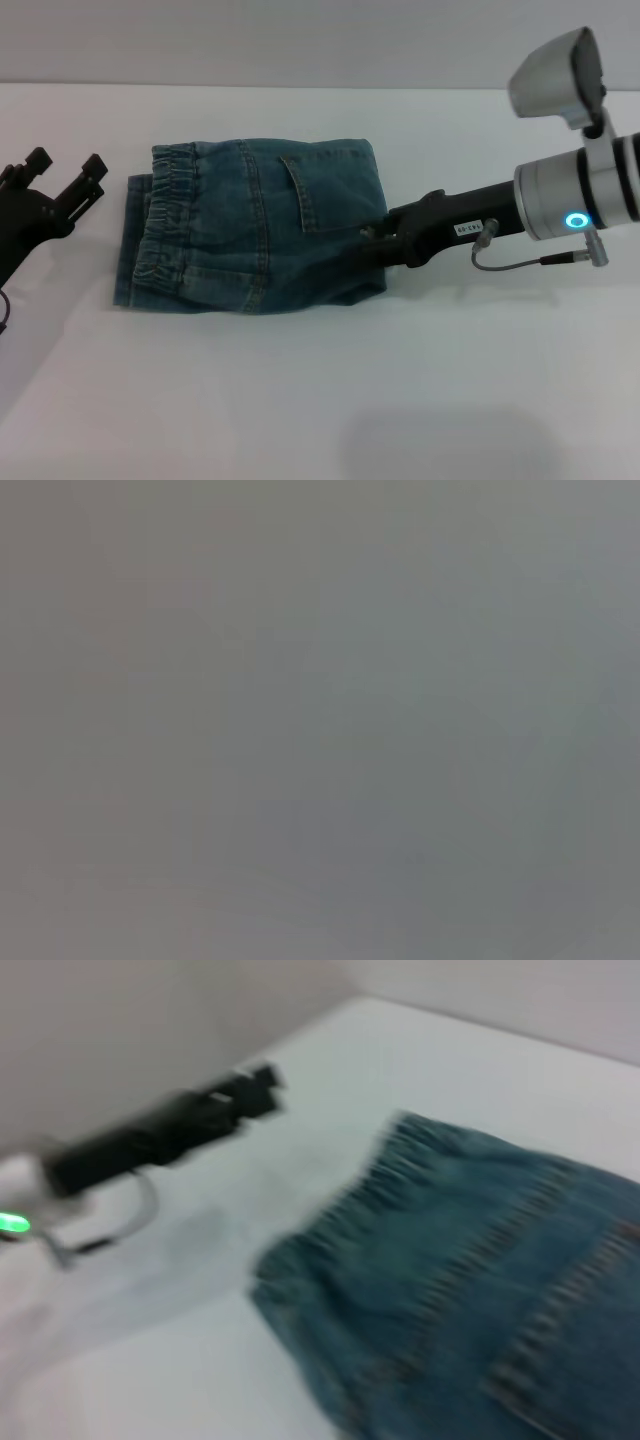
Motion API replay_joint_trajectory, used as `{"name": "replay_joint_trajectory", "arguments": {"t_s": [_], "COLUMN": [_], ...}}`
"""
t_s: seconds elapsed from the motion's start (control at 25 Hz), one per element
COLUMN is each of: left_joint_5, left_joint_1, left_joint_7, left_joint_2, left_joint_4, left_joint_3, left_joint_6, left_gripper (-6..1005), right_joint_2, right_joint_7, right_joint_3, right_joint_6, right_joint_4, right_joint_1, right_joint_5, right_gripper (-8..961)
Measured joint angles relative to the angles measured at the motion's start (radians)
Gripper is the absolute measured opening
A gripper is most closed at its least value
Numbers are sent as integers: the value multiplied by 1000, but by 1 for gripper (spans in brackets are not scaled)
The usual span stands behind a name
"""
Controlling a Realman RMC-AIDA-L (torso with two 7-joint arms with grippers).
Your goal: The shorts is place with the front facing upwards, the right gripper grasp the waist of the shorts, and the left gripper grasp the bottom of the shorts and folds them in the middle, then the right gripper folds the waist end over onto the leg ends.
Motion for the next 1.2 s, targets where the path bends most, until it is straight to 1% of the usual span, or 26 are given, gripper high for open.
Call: {"name": "replay_joint_trajectory", "arguments": {"t_s": [0.12, 0.2, 0.32, 0.4, 0.52, 0.56, 0.68, 0.76, 0.92, 1.04, 1.08, 1.2], "left_joint_5": [-28, -52, -104, -135, -186, -212, -230, -240, -247, -251, -251, -252], "left_joint_1": [3, 8, 17, 21, 26, 32, 39, 41, 41, 37, 37, 42], "left_joint_7": [0, 0, 2, 10, 32, 43, 59, 95, 125, 169, 169, 216], "left_joint_2": [1, 0, -2, -3, -2, -2, -4, -5, -5, -5, -5, -5], "left_joint_4": [0, 0, -1, -13, -46, -60, -77, -99, -115, -154, -154, -176], "left_joint_3": [0, 0, 0, 0, 0, 0, 0, -5, -16, -55, -55, -92], "left_joint_6": [15, 31, 72, 103, 149, 178, 217, 254, 263, 267, 267, 262], "left_gripper": [813, 813, 813, 813, 813, 813, 813, 813, 813, 813, 813, 813], "right_joint_2": [5, 8, 8, 9, 9, 9, 10, 12, 13, 14, 14, 15], "right_joint_7": [-36, -105, -252, -381, -608, -706, -978, -1153, -1447, -1540, -1549, -1556], "right_joint_3": [1, 1, 24, 62, 132, 155, 194, 203, 207, 208, 208, 208], "right_joint_6": [-85, -134, -148, -143, -112, -87, -9, 44, 105, 150, 174, 258], "right_joint_4": [-82, -134, -161, -135, -32, 29, 201, 310, 487, 551, 567, 579], "right_joint_1": [-55, -108, -179, -217, -252, -255, -245, -226, -167, -135, -128, -120], "right_joint_5": [64, 137, 266, 362, 512, 585, 796, 960, 1314, 1495, 1538, 1645], "right_gripper": [429, 429, 428, 428, 428, 428, 428, 428, 428, 428, 428, 428]}}
